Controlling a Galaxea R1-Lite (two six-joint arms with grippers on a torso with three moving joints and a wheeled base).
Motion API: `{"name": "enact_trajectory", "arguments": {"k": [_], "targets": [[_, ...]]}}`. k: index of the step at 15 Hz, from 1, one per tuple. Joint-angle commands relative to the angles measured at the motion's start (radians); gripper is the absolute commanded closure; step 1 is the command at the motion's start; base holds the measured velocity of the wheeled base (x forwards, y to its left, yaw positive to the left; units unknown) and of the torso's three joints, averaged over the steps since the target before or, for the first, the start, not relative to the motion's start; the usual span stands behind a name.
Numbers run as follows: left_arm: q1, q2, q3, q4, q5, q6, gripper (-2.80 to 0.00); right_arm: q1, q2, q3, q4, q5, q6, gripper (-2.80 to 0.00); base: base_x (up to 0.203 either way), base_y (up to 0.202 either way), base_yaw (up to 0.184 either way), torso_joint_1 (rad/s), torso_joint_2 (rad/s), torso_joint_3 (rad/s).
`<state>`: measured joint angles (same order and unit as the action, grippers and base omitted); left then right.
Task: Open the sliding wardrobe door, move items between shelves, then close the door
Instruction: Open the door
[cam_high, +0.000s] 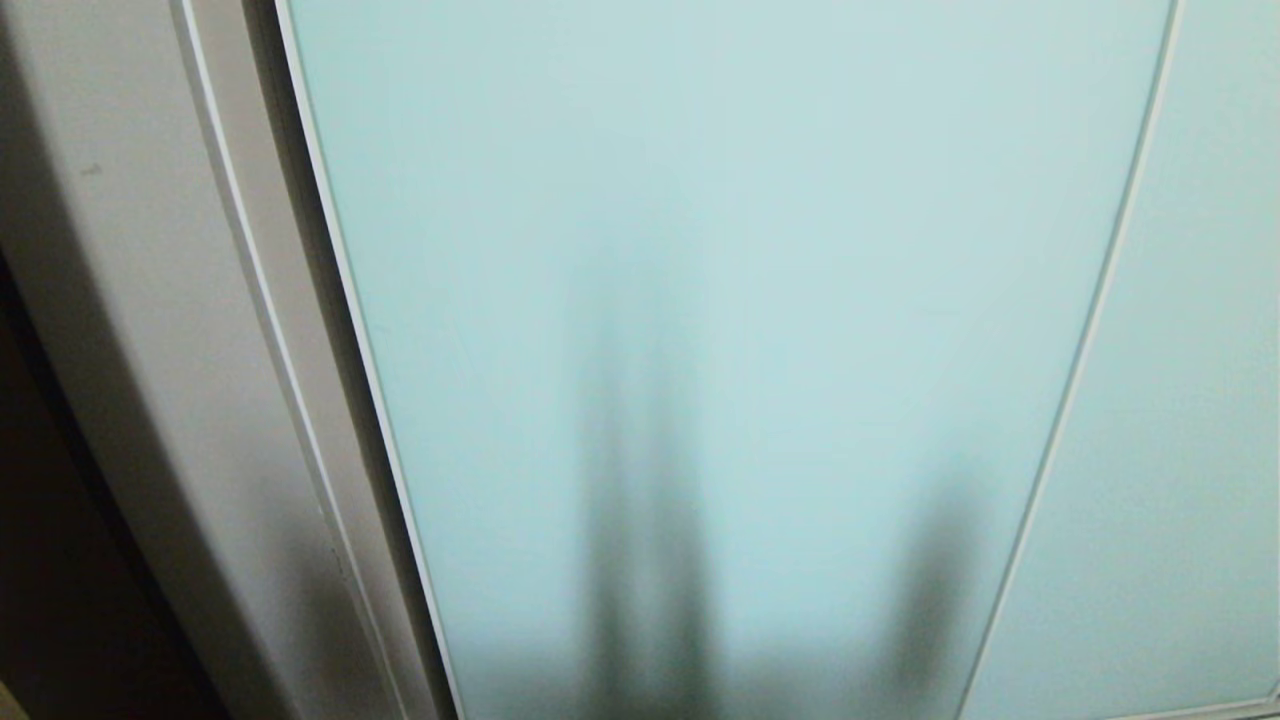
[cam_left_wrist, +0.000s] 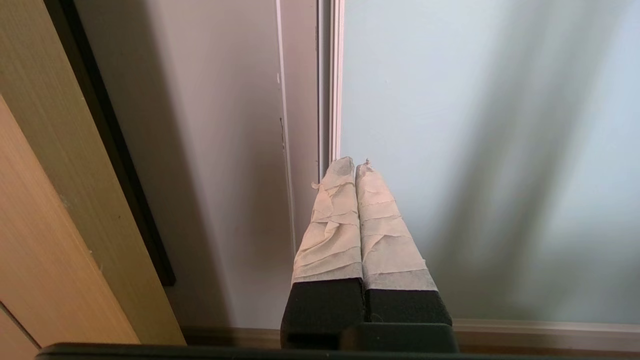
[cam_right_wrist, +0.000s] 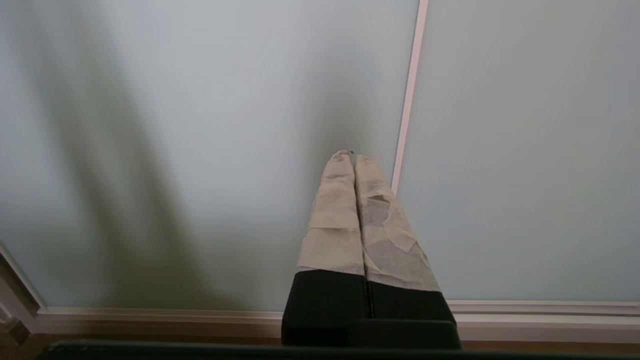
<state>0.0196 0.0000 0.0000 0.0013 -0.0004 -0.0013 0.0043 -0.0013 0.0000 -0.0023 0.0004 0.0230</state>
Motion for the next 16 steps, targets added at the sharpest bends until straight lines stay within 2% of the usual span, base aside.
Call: {"name": "enact_trajectory", "arguments": {"k": [1, 16], "targets": [[0.0, 0.002, 0.002, 0.0, 0.0, 0.0, 0.0, 0.0, 0.0, 0.0, -0.001, 0.0, 0.0, 0.0, 0.0, 0.0, 0.0, 0.0, 0.0, 0.0], [0.0, 0.002, 0.002, 0.0, 0.0, 0.0, 0.0, 0.0, 0.0, 0.0, -0.001, 0.0, 0.0, 0.0, 0.0, 0.0, 0.0, 0.0, 0.0, 0.0]]}}
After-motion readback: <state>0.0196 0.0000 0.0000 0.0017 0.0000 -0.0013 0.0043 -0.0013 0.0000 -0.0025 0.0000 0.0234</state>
